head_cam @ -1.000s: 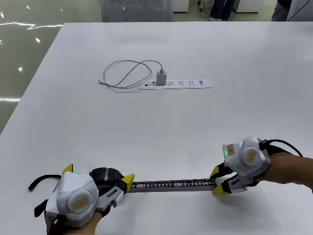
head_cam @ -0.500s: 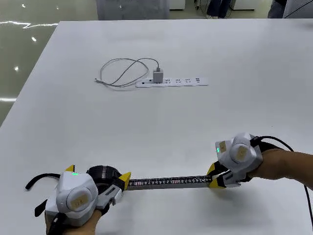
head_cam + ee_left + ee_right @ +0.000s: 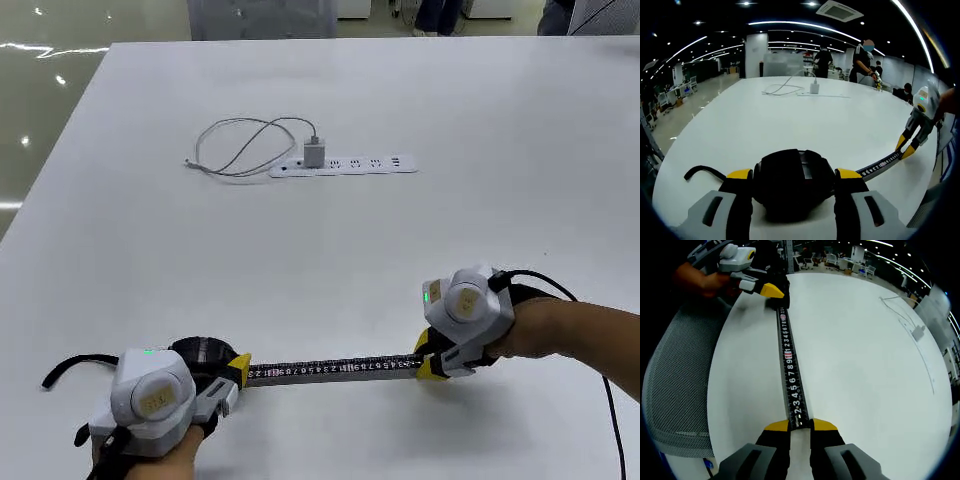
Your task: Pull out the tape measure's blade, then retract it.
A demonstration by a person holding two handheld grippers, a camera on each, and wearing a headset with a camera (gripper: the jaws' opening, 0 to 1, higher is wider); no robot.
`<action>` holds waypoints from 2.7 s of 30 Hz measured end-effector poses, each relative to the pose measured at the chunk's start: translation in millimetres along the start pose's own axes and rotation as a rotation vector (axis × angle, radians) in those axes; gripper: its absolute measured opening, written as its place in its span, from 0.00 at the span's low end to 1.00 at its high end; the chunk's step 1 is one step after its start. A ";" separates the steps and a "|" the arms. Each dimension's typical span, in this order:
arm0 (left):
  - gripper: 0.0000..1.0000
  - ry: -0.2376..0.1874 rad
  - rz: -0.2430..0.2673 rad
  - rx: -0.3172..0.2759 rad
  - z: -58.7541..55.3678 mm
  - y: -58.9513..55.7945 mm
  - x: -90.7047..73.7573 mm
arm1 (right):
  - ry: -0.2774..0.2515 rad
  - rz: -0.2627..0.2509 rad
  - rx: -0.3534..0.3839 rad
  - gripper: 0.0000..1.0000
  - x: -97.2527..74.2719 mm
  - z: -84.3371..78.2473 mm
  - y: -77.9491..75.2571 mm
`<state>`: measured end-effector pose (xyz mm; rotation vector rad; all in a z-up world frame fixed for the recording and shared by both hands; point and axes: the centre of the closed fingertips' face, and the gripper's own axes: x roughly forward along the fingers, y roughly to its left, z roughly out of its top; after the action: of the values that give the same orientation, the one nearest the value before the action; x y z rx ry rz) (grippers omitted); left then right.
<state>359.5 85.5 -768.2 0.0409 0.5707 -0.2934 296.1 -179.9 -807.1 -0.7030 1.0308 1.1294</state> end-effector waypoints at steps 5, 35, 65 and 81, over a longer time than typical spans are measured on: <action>0.63 0.018 0.023 -0.004 -1.6 1.3 0.6 | 0.034 -0.006 0.014 0.10 0.7 0.1 -0.5; 0.60 0.062 -0.001 -0.001 -4.3 2.9 1.7 | 0.052 0.004 0.035 0.08 3.9 7.0 0.5; 0.60 0.078 -0.008 0.013 -5.0 2.2 2.0 | 0.116 0.003 0.064 0.09 6.6 14.9 1.4; 0.61 0.073 0.000 0.015 -4.3 1.8 2.0 | 0.133 -0.010 0.049 0.09 10.1 18.4 2.0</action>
<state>359.3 87.2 -772.9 0.0663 0.6409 -0.2971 300.5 -159.4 -809.1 -0.7511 1.1628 1.0562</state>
